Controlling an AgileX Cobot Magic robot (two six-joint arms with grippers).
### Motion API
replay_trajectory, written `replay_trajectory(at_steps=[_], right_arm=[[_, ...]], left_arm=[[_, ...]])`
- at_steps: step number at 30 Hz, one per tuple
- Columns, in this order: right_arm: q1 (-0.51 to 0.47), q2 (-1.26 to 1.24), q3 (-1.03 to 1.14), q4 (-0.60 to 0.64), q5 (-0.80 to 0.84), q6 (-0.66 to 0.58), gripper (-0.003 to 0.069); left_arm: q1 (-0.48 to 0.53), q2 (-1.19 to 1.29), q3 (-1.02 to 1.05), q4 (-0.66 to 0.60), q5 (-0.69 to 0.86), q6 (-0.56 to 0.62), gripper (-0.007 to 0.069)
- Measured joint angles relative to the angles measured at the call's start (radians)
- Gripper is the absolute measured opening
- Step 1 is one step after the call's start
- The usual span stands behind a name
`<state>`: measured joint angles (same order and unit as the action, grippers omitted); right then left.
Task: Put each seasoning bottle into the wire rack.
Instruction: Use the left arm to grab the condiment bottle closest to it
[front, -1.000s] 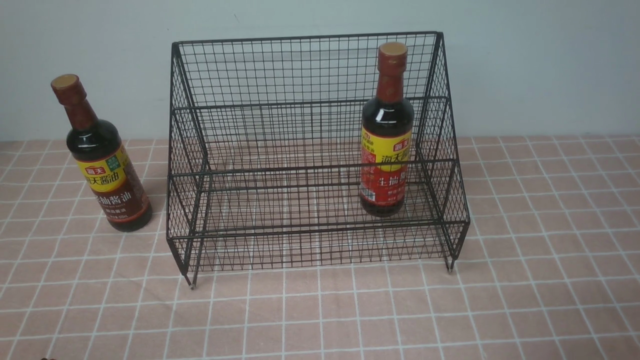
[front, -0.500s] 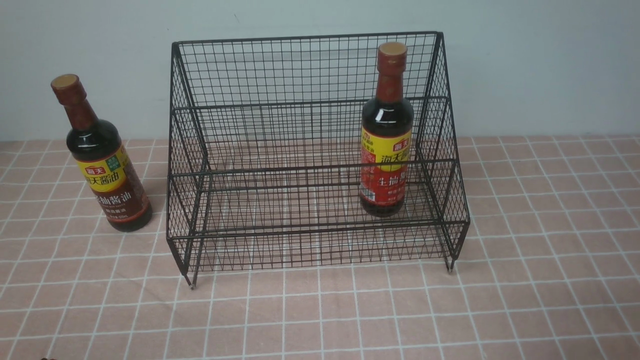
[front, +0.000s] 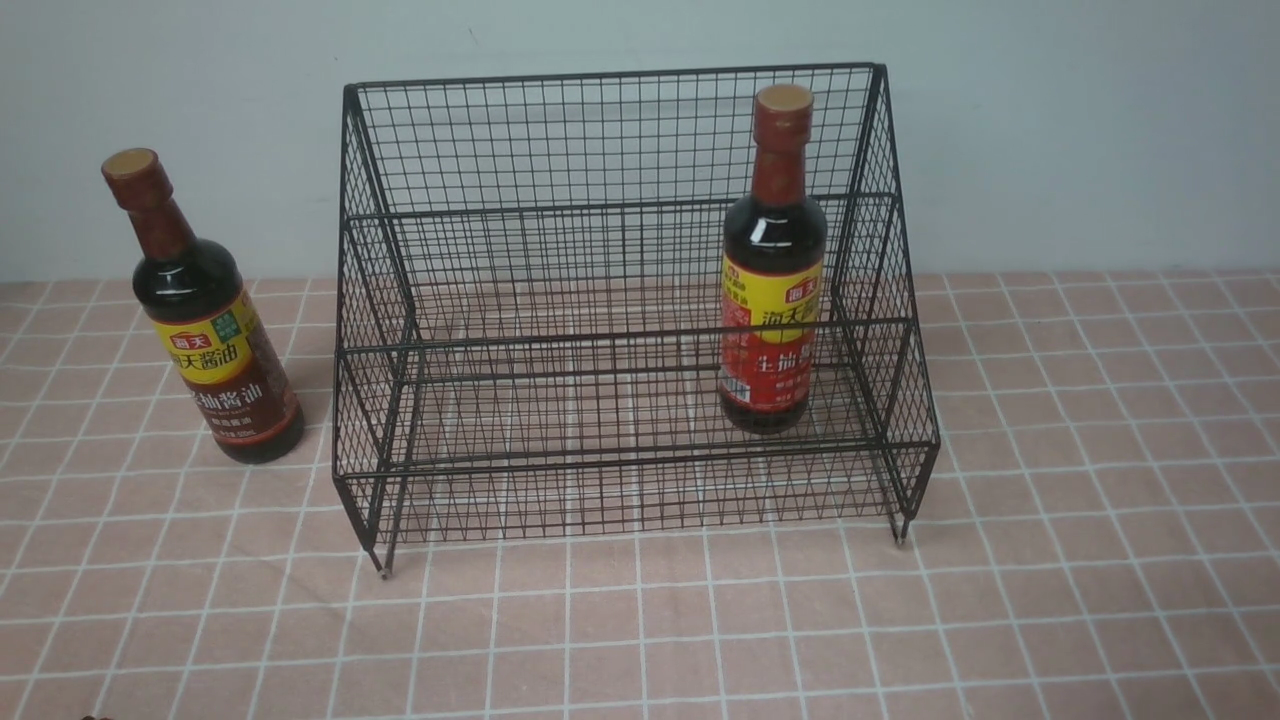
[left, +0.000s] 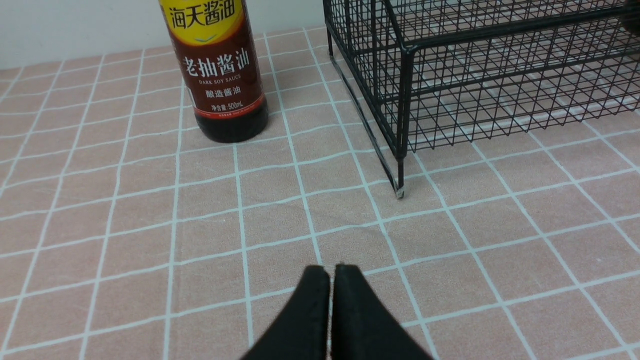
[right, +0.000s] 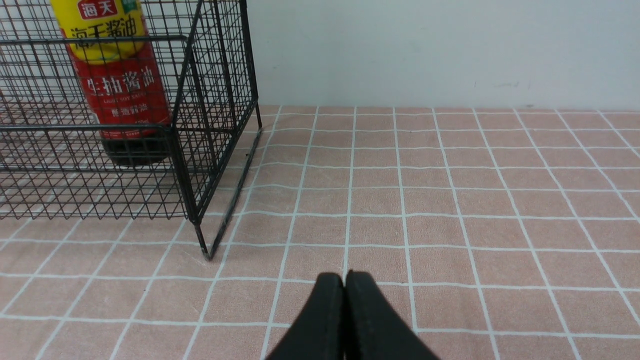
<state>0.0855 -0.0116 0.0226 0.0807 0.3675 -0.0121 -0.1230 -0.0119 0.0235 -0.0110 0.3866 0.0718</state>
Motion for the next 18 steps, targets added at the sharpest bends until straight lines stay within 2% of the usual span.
replay_trajectory(at_steps=[3,5,6,11,14,18], right_arm=[[0.0,0.0,0.0,0.0,0.0,0.0,-0.0015],[0.0,0.0,0.0,0.0,0.0,0.0,-0.0015],[0.0,0.0,0.0,0.0,0.0,0.0,-0.0015],[0.0,0.0,0.0,0.0,0.0,0.0,-0.0015],[0.0,0.0,0.0,0.0,0.0,0.0,-0.0015],[0.0,0.0,0.0,0.0,0.0,0.0,-0.0015]], left_arm=[[0.0,0.0,0.002,-0.007,-0.023,-0.001,-0.0007],[0.0,0.0,0.007,-0.067,-0.145,-0.018,-0.0007],[0.0,0.0,0.007,-0.074,-0.158,-0.019,-0.0007],[0.0,0.0,0.007,-0.222,-0.495,-0.034,-0.0007],[0.0,0.0,0.007,-0.264,-0.701,-0.038,-0.0007],[0.0,0.009,0.004,-0.32,-0.902,-0.039,-0.0007]])
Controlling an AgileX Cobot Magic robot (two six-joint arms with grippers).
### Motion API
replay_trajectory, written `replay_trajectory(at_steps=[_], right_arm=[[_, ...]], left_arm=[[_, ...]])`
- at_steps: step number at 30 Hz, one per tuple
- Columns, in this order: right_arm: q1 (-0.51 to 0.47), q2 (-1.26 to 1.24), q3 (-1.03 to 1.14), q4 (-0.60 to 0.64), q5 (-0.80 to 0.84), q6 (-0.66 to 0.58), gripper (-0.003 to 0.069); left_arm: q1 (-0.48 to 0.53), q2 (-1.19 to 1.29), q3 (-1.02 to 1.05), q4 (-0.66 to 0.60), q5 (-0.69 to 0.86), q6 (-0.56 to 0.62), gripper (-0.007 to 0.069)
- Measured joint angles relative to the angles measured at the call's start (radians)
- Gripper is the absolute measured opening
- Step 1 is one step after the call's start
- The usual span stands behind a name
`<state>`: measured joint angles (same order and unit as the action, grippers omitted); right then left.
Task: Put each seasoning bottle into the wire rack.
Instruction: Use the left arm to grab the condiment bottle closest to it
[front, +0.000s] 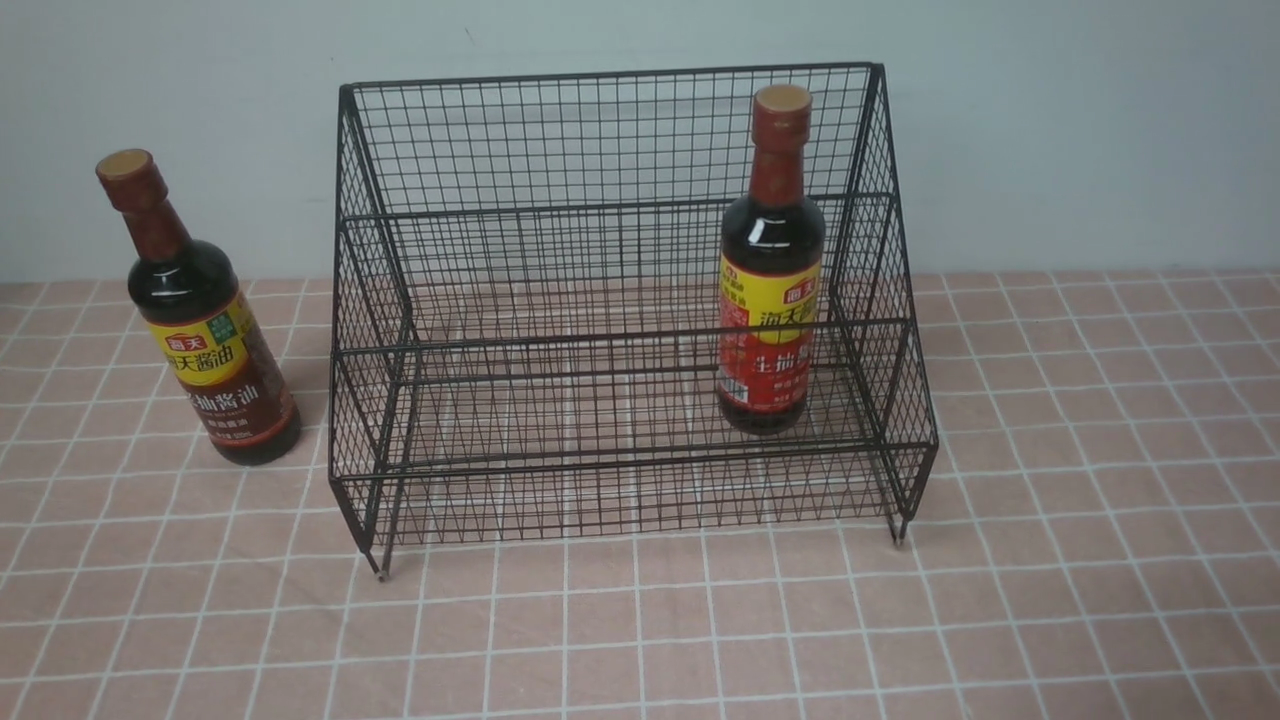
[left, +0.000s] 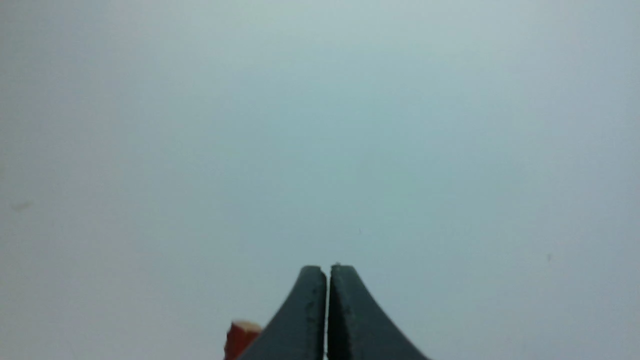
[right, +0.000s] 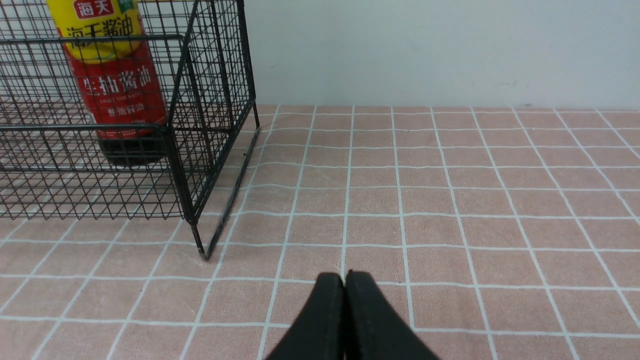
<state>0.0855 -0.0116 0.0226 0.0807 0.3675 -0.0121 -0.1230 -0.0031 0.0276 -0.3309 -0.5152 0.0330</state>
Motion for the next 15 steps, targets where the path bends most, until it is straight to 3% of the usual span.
replay_trajectory(at_steps=[15], right_arm=[[0.0,0.0,0.0,-0.001,0.001,0.0,-0.0015]], left_arm=[[0.0,0.723,-0.377,0.02,0.087,0.034,0.001]])
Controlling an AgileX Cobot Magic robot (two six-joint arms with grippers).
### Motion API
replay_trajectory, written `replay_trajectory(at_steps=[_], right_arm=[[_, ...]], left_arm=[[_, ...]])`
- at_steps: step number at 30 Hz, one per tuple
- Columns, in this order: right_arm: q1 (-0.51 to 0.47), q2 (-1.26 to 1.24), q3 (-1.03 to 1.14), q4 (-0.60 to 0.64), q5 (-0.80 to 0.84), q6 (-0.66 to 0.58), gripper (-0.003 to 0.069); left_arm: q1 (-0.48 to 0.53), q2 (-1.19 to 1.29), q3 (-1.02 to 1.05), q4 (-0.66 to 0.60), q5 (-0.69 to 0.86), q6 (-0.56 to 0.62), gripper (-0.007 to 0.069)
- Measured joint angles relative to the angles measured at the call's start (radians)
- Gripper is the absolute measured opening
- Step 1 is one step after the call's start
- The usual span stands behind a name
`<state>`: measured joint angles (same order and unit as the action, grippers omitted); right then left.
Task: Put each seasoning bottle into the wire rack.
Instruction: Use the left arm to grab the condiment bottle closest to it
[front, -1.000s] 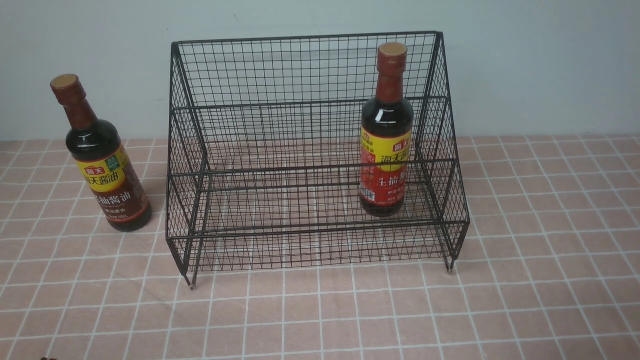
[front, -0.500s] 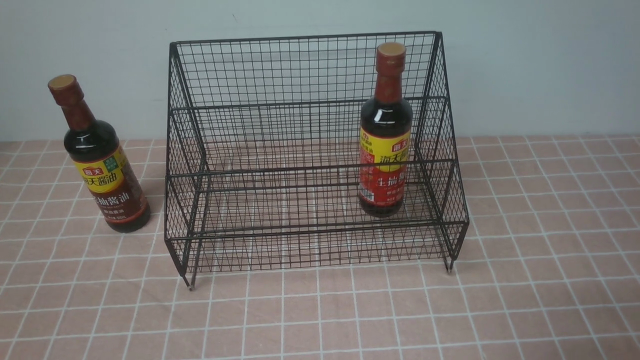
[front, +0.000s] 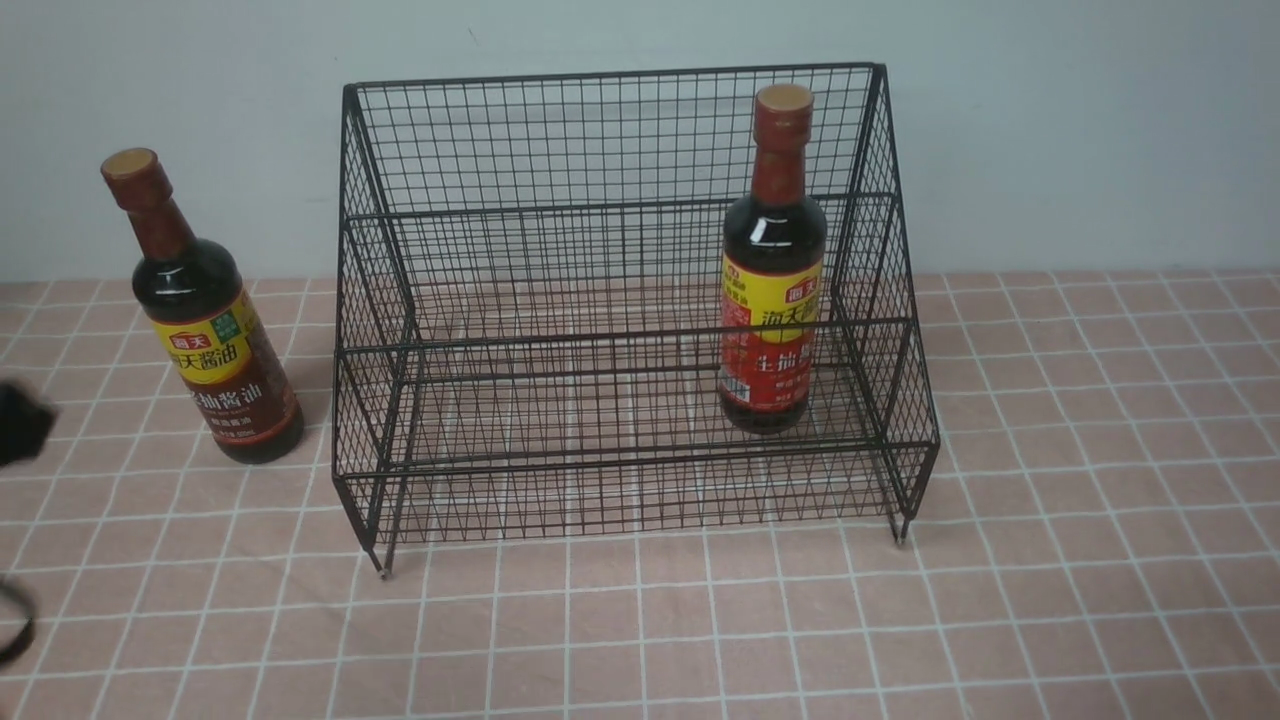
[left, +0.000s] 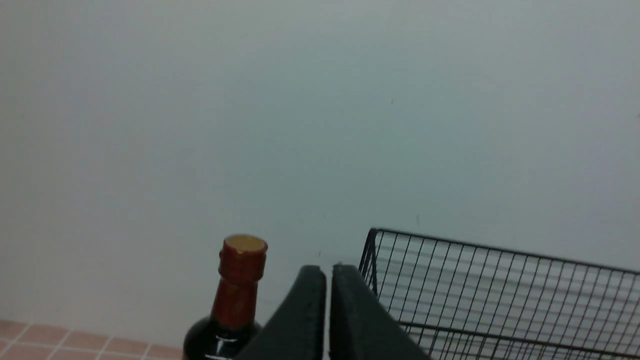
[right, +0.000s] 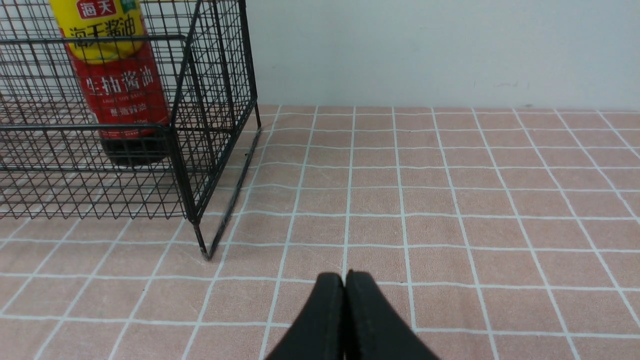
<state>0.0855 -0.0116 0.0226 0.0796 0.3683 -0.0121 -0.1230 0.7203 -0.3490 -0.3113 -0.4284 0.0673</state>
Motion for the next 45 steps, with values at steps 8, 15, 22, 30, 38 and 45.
replay_trajectory(at_steps=[8,15,22,30,38,45], right_arm=[[0.0,0.0,0.0,0.0,0.0,0.0,-0.0015],[0.0,0.0,0.0,0.0,0.0,0.0,-0.0015],[0.0,0.0,0.0,0.0,0.0,0.0,-0.0015],[0.0,0.0,0.0,0.0,0.0,0.0,-0.0015],[0.0,0.0,0.0,-0.002,0.0,0.0,-0.0015],[0.0,0.0,0.0,-0.002,0.0,0.0,-0.0015]], left_arm=[[0.0,0.39,-0.209,0.0,-0.028,0.006,0.0232],[0.013,0.477,-0.299,-0.092,-0.069,0.124,0.0455],[0.1,0.492,-0.361,-0.208,-0.085,0.26,0.0532],[0.113,0.599,-0.471,-0.209,-0.063,0.266,0.0532],[0.116,0.739,-0.544,-0.209,-0.046,0.267,0.0532],[0.118,0.819,-0.548,-0.209,-0.05,0.267,0.0532]])
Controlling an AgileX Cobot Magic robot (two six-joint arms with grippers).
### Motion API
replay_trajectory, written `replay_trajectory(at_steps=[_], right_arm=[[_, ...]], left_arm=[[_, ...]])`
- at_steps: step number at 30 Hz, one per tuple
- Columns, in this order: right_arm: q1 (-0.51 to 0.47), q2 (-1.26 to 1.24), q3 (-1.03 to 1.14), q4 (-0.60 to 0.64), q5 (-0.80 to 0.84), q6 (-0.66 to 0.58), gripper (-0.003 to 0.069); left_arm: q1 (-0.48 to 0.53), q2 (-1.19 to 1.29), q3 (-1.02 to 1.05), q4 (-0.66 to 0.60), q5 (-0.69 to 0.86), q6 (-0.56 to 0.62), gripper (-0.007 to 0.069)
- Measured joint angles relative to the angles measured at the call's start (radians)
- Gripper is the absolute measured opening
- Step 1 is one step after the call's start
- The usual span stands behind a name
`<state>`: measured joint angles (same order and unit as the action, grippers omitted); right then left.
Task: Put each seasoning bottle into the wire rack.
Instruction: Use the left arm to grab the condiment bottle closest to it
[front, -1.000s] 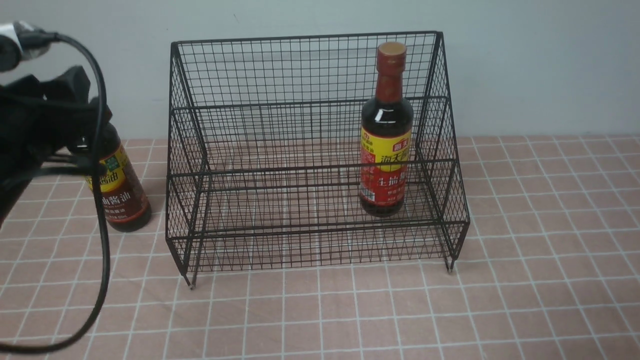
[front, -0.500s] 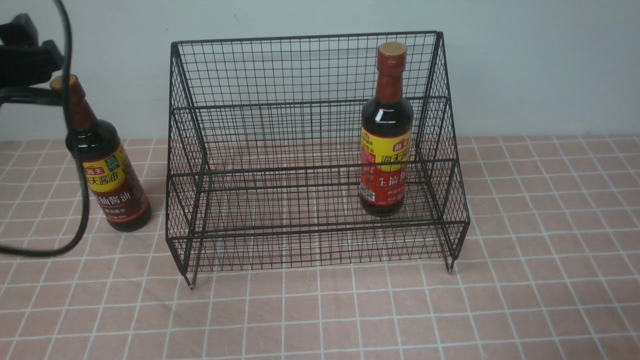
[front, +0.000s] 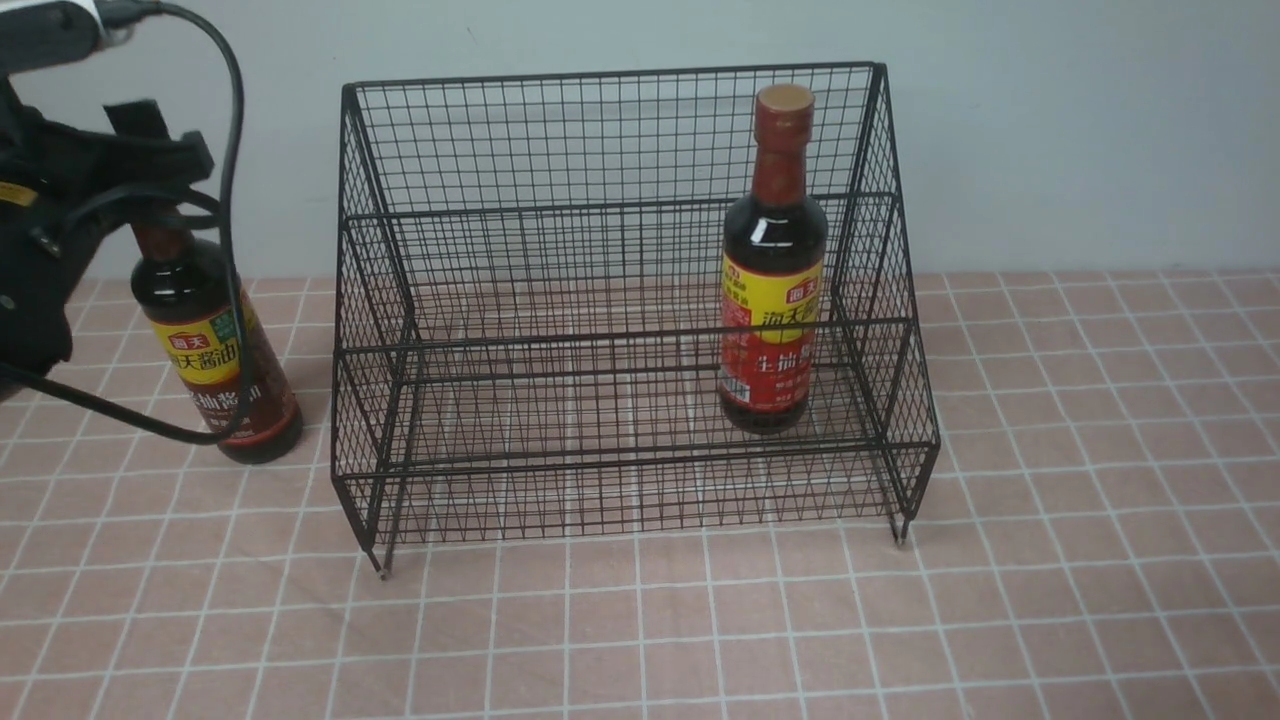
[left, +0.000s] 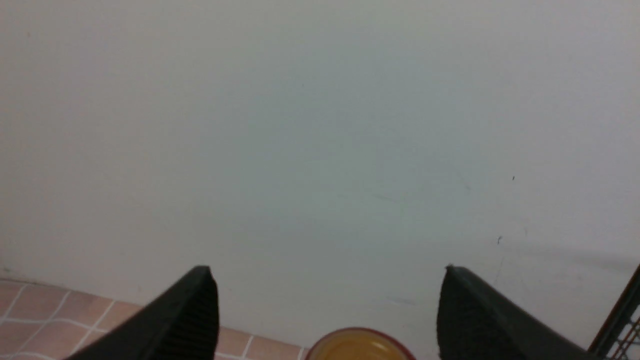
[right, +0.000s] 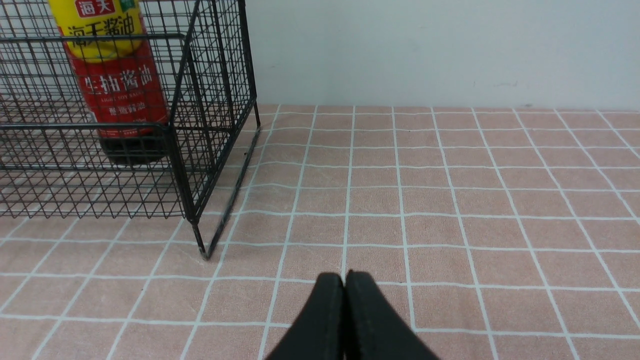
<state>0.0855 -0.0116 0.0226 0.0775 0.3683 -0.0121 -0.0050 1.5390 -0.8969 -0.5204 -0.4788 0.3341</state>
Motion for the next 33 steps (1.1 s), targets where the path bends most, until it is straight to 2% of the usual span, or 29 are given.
replay_trajectory(at_steps=[13,17,19,26,33], right_arm=[[0.0,0.0,0.0,-0.001,0.0,0.0,-0.0015],[0.0,0.0,0.0,-0.001,0.0,0.0,-0.0015],[0.0,0.0,0.0,-0.001,0.0,0.0,-0.0015],[0.0,0.0,0.0,-0.001,0.0,0.0,-0.0015],[0.0,0.0,0.0,-0.001,0.0,0.0,-0.0015]], left_arm=[[0.0,0.105,0.0,0.0,-0.013,0.0,0.0528],[0.0,0.108,0.0,0.0,-0.016,-0.001,0.0434],[0.0,0.108,-0.003,0.0,-0.011,-0.006,0.0251],[0.0,0.082,-0.005,0.025,0.04,-0.006,0.0257],[0.0,-0.017,-0.058,0.035,0.213,0.0,0.0258]])
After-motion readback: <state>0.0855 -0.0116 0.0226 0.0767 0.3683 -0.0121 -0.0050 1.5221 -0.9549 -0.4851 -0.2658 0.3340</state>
